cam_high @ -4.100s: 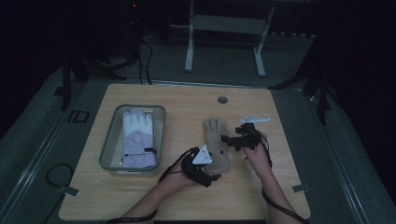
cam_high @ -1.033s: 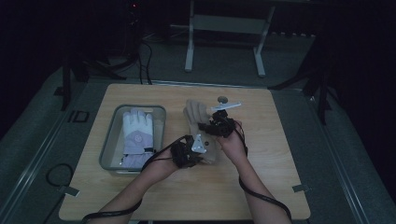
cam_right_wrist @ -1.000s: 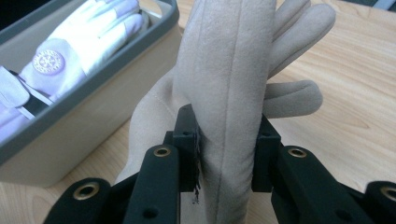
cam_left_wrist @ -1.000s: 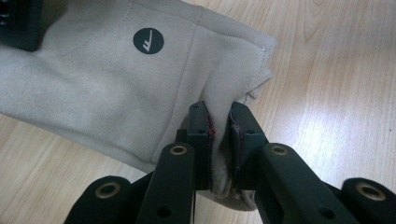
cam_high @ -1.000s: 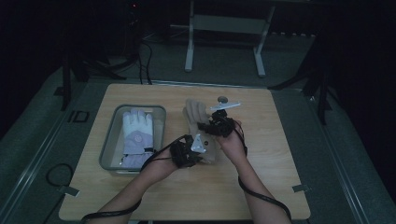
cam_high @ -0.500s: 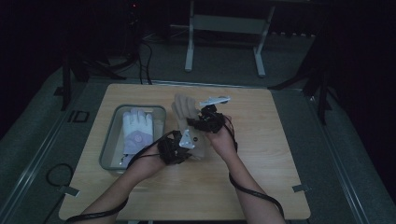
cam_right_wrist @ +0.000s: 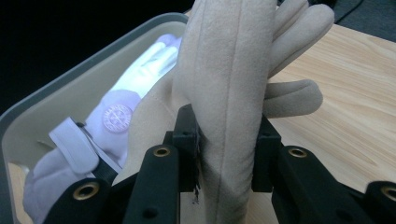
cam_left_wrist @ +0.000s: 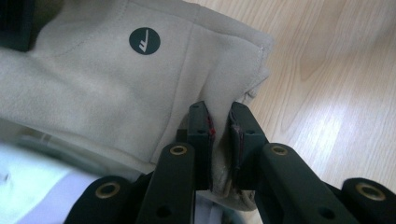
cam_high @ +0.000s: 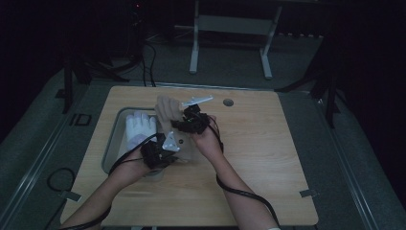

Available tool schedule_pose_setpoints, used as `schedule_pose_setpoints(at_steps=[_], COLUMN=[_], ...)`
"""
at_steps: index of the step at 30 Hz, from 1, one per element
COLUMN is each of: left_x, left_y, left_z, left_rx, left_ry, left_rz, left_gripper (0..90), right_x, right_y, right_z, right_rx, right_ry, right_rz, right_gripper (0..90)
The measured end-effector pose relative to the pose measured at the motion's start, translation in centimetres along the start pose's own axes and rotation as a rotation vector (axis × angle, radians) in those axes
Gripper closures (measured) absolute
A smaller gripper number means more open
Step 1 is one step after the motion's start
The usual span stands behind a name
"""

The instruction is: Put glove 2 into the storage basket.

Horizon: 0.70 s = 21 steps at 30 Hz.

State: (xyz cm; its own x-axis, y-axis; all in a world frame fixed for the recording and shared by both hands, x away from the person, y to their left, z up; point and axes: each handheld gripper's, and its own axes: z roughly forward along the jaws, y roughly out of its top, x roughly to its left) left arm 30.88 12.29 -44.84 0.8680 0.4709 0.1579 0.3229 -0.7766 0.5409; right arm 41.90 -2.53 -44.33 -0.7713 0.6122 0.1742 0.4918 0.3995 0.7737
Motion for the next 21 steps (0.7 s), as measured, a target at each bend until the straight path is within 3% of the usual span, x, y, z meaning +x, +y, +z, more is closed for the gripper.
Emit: schedule_pose_setpoints(at_steps=[15, 21], left_x=[1.8, 1.9], left_y=[-4.9, -6.6], left_z=[-2.5, -3.3], left_rx=[0.029, 0.052], left_ry=[0.023, 0.045], left_rz=[-0.082, -0.102], left_gripper=[81.0, 80.9], right_x=[3.8, 5.4], right_y=[2.3, 3.0], right_z=[4.8, 6.7], right_rx=[0.020, 0.037], right_ry=[0.080, 0.099], right_rz=[-0.028, -0.053], right_gripper=[69.9, 69.8])
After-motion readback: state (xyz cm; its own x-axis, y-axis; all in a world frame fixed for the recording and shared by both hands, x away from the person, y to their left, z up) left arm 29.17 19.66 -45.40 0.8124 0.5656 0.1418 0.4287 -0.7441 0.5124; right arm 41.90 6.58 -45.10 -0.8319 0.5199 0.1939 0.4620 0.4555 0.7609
